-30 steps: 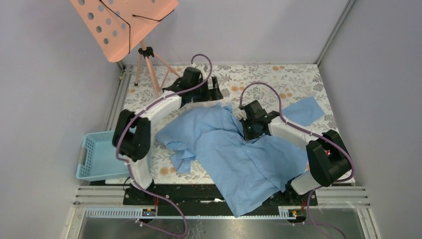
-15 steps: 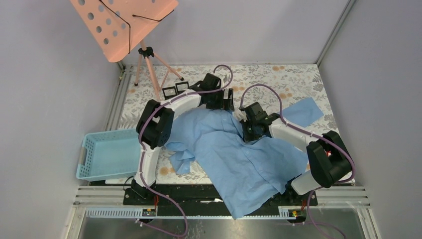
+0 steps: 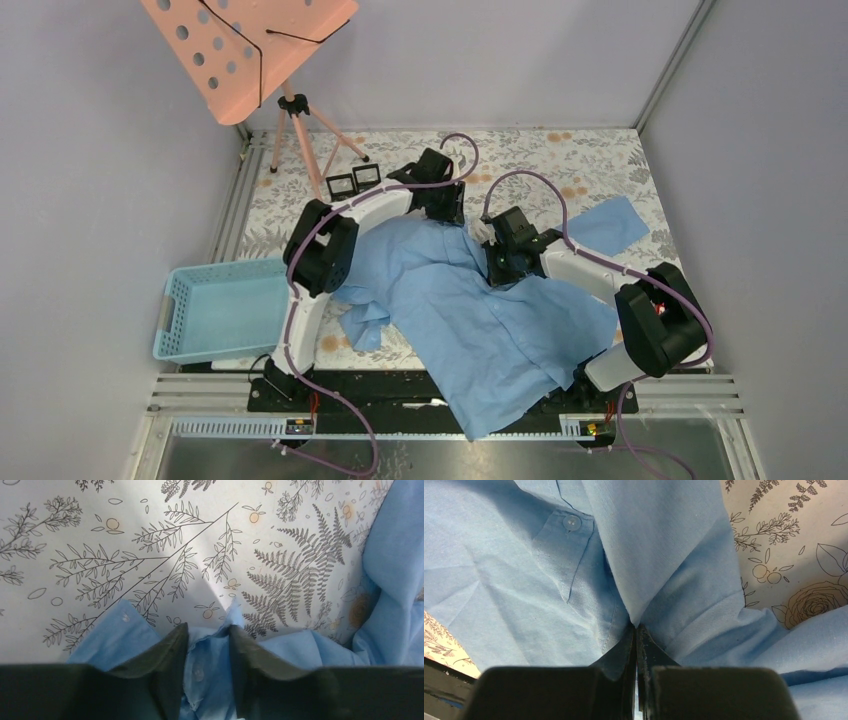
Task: Pin the brooch onto the clothing
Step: Flatten out the clothes at the center of the board.
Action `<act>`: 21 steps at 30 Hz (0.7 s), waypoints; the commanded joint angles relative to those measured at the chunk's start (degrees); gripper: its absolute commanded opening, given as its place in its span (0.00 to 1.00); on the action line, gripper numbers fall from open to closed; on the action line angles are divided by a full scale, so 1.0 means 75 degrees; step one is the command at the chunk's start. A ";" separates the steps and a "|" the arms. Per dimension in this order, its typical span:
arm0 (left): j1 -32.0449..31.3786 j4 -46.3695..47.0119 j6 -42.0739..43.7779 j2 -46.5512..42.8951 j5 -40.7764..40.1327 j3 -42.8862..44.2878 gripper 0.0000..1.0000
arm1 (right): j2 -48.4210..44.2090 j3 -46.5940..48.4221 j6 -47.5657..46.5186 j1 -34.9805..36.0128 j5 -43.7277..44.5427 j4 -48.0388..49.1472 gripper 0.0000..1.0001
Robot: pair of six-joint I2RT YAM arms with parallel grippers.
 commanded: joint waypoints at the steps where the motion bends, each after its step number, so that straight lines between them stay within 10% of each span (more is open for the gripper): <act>1: -0.0058 0.0037 0.0091 -0.0044 -0.0116 0.0253 0.23 | -0.0162 -0.0009 0.0217 0.0061 -0.0155 0.0113 0.00; 3: -0.0058 0.0023 -0.0022 -0.0173 -0.0374 0.0244 0.00 | -0.0205 0.0114 0.0308 0.0070 0.0079 0.0055 0.00; 21: 0.0282 0.5570 -0.0757 -0.5655 -0.3671 -0.4351 0.00 | -0.0590 0.2652 -0.0386 0.0064 0.3579 -0.0198 0.00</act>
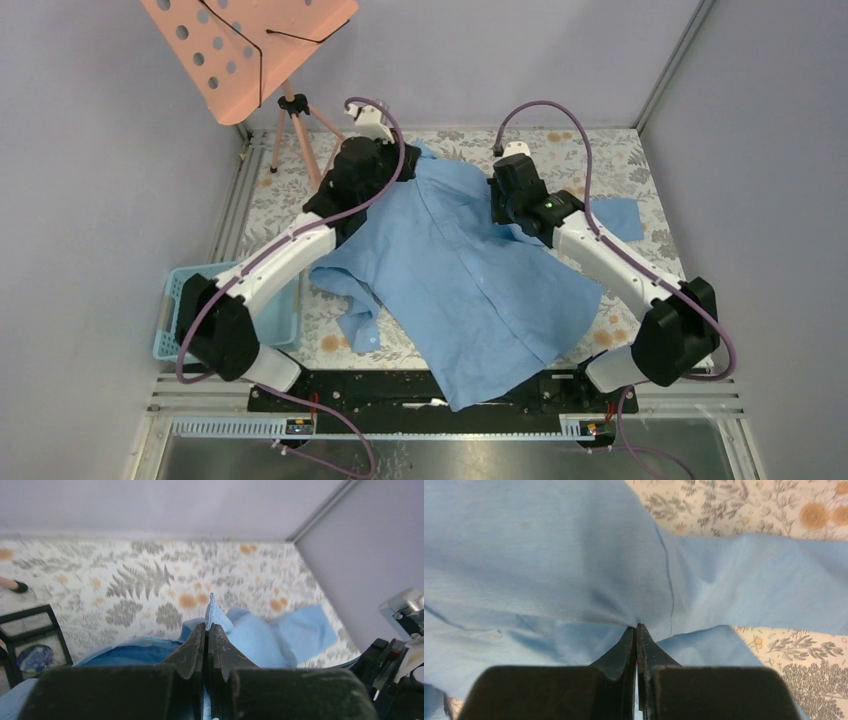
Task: Pin the brooch onto the clothing
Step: Flatten out the clothes at the center of the board.
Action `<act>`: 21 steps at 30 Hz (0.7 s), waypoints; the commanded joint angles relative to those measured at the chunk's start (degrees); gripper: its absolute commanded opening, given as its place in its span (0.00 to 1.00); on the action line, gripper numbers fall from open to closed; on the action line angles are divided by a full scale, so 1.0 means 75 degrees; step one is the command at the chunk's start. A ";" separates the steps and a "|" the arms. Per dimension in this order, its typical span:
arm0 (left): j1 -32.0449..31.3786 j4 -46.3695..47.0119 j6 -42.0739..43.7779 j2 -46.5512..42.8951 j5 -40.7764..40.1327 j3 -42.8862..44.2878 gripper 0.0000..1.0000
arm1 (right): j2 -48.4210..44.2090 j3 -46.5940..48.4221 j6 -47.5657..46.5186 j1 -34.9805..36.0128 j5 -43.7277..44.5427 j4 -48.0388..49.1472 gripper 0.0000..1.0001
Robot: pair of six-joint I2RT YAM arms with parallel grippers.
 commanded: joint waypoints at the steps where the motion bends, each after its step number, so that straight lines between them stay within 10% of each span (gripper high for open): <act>1: -0.0012 0.2139 -0.0041 -0.0493 -0.1333 -0.1041 0.00 | -0.0311 -0.0369 -0.0319 0.0060 0.0714 0.0715 0.00; 7: -0.0012 0.1592 0.0174 0.0373 -0.2037 -0.1157 0.00 | 0.0793 -0.0065 -0.0138 0.0062 0.0604 -0.0039 0.14; 10: 0.0005 0.0767 0.0138 0.0730 -0.2924 -0.0993 0.04 | 0.0675 -0.0155 -0.0126 0.0059 0.0623 -0.0218 0.47; 15: 0.0000 0.0148 0.0056 0.0585 -0.2976 -0.0931 0.71 | 0.0014 -0.0109 -0.0161 0.0045 0.0796 -0.0462 0.86; 21: -0.0200 0.0101 -0.0273 -0.0875 -0.2733 -0.1609 0.98 | -0.0043 0.0177 0.0192 -0.0187 0.1012 -0.1021 0.98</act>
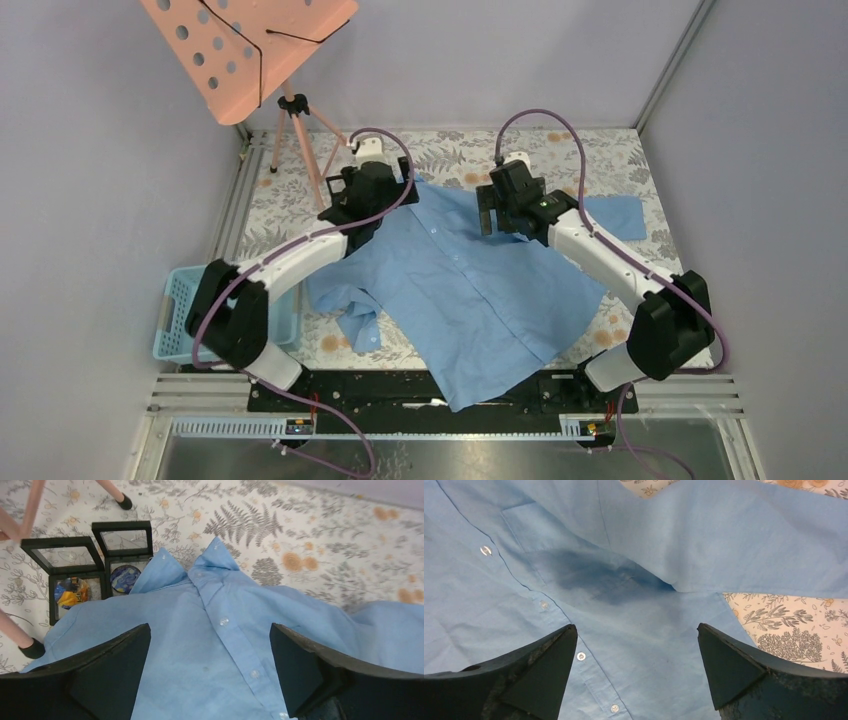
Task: Pin the brooch onto the clothing
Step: Flatten out the clothes at the center of the board.
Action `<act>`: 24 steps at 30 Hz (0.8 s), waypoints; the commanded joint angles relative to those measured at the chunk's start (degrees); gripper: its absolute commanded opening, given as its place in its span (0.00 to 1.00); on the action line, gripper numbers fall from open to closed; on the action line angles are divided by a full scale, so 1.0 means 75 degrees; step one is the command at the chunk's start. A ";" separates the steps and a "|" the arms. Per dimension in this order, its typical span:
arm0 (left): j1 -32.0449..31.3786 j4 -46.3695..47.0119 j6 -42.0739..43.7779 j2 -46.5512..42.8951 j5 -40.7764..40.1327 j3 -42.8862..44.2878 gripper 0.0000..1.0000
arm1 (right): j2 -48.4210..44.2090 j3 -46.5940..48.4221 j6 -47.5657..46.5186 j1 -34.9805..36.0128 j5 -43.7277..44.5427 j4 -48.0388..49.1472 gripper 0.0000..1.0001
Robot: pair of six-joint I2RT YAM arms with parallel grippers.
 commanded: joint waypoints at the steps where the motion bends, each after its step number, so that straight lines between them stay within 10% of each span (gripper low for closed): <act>1: -0.0285 0.0210 -0.0196 -0.1582 -0.0046 -0.0505 0.99 | -0.0210 0.0352 0.0309 -0.0225 0.0294 -0.0492 0.99; 11: -0.2263 0.1187 -0.0730 -0.3333 0.1437 -0.3099 0.99 | -0.0189 -0.0268 0.0622 -0.1140 -0.0873 -0.0391 1.00; 24: -0.5465 0.2223 0.0706 -0.1956 0.2021 -0.3626 0.99 | -0.0171 0.0030 0.0591 -0.1549 -0.0917 -0.0436 1.00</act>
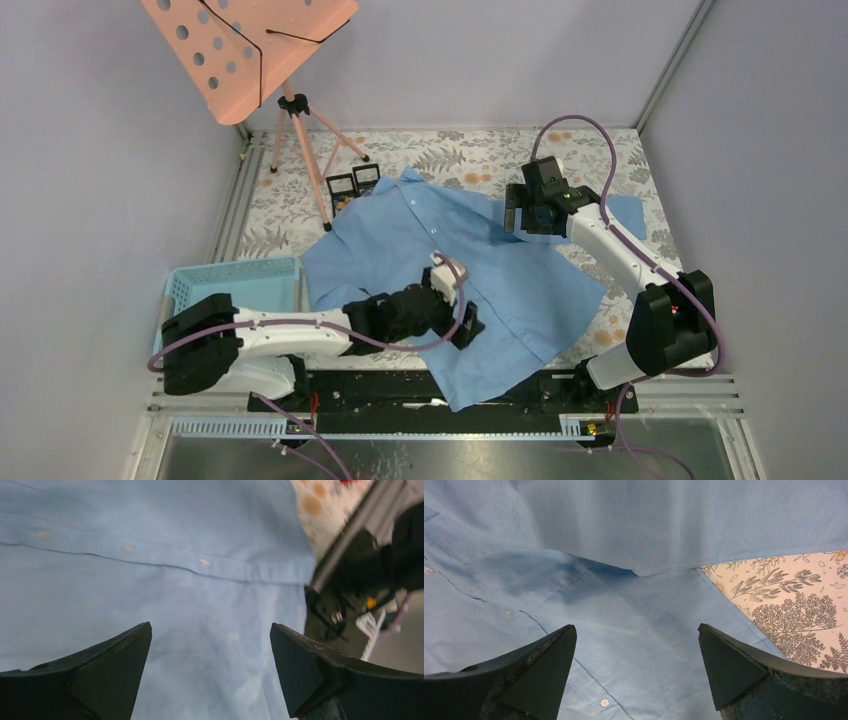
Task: Pin the brooch onto the clothing
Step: Flatten out the clothes at the center of the board.
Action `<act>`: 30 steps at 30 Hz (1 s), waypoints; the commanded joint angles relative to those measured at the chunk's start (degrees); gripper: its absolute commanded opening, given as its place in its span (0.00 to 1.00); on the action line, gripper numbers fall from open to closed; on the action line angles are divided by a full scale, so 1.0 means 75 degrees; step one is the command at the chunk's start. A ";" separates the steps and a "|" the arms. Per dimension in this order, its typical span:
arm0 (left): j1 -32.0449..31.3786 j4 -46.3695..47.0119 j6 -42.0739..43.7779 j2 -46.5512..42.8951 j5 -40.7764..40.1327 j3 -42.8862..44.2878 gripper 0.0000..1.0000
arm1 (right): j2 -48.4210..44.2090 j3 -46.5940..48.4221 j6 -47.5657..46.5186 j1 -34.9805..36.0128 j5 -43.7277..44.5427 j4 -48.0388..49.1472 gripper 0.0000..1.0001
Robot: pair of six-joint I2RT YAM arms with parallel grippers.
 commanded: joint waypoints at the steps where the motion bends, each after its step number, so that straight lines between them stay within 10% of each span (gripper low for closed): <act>1: -0.0907 0.0391 0.0815 0.0555 0.0175 0.0184 0.99 | -0.0136 0.0294 -0.0025 -0.0082 -0.0060 -0.0035 1.00; 20: -0.3763 -0.4712 -0.1197 0.3043 -0.4481 0.2580 0.98 | -0.0264 0.0446 -0.0040 -0.0154 -0.0191 -0.0159 1.00; 30: -0.3773 -0.4658 -0.2107 0.2915 -0.3679 0.2200 0.39 | -0.0413 0.0392 -0.0106 -0.0154 -0.0126 -0.0159 1.00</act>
